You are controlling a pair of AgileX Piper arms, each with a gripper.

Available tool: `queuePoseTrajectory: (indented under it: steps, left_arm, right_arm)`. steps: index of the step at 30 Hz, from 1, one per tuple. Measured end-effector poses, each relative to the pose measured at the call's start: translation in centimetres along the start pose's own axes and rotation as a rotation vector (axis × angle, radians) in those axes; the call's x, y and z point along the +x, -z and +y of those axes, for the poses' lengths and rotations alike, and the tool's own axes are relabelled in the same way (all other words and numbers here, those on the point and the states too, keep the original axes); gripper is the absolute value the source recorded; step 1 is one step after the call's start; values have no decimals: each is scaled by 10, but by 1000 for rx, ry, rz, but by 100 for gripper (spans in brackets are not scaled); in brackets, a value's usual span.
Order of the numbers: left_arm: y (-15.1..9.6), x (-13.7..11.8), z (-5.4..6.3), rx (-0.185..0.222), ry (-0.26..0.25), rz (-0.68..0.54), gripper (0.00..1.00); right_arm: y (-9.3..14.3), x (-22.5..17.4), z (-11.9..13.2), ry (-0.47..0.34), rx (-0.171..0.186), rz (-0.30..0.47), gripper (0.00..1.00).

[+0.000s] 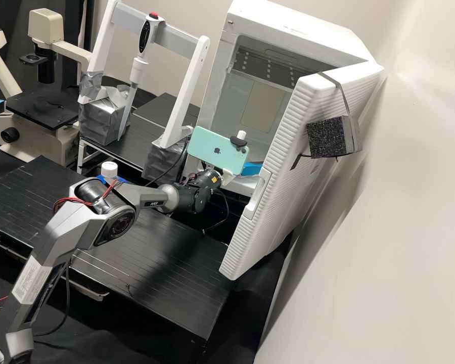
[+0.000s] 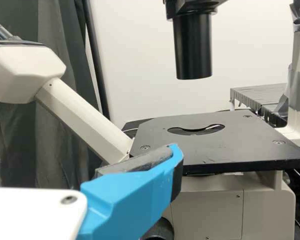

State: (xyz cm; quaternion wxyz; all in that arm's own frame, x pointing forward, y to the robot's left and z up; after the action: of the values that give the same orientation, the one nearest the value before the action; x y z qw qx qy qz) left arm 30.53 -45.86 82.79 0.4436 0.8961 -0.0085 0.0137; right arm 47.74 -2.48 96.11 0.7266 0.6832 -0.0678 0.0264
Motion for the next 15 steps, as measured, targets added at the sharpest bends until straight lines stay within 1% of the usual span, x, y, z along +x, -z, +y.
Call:
queuePoseTrajectory:
  steps: [1, 3, 6, 9, 11, 15]
  left_arm:
    - [0, 0, 0, 0, 0, 0, 100]
    - [0, 0, 0, 0, 0, 0, 100]
    - [0, 0, 0, 0, 0, 0, 100]
    - [0, 0, 0, 0, 0, 0, 100]
    - [0, 0, 0, 0, 0, 0, 100]
    - [0, 0, 0, 0, 0, 0, 100]
  right_arm:
    - [-1, -3, -2, 2, -15, 1, 100]
    - [-2, -6, -4, 2, -27, -5, 100]
    - [-2, -6, -3, -6, -29, 3, 100]
    - [-3, -6, -2, -16, -13, -4, 100]
    - [-2, -6, -1, -21, -9, -4, 100]
    - [5, -1, 9, -43, -16, 10, 100]
